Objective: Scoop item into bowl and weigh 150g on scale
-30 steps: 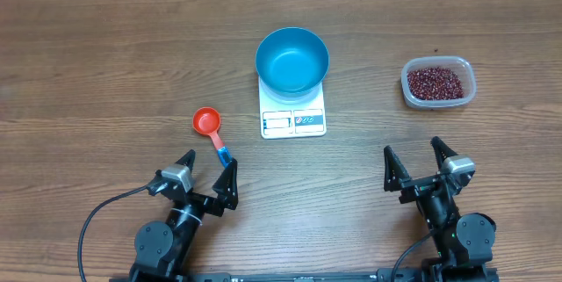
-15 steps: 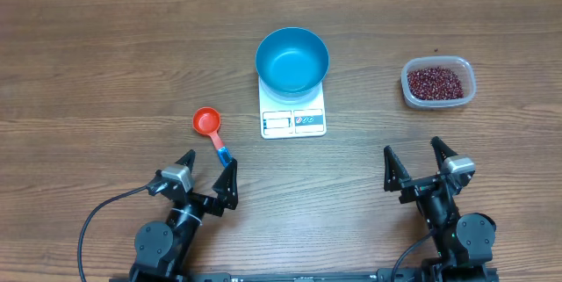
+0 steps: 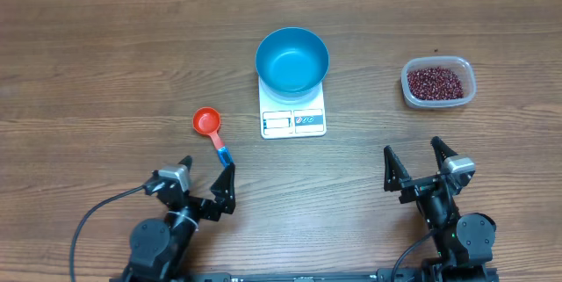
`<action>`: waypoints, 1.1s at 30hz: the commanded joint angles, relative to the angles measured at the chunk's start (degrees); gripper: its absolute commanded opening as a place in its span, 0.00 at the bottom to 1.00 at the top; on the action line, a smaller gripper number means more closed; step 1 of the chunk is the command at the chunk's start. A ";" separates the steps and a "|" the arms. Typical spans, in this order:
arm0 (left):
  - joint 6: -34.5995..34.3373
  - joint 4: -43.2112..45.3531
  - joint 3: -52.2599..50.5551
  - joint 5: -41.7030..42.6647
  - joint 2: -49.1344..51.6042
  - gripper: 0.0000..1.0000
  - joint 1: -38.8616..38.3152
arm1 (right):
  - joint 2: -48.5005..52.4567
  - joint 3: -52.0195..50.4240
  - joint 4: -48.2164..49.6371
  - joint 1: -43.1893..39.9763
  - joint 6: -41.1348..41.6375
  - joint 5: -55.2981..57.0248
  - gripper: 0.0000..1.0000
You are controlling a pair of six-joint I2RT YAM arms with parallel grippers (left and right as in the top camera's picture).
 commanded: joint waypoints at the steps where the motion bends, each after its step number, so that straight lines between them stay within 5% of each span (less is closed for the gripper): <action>1: 3.34 -5.42 10.58 -3.87 4.59 1.00 0.59 | -0.52 -0.61 0.37 -0.17 -0.33 0.15 1.00; 12: 4.15 -24.50 37.94 -15.28 42.99 1.00 0.57 | -0.52 -0.61 0.37 -0.17 -0.35 0.15 1.00; 27: 3.87 -10.91 38.93 -9.20 73.99 1.00 0.57 | -0.52 -0.61 0.37 -0.17 -0.33 0.15 1.00; 33: -6.54 -9.09 38.93 -9.66 81.72 0.98 0.59 | -0.52 -0.61 0.37 -0.17 -0.33 0.15 1.00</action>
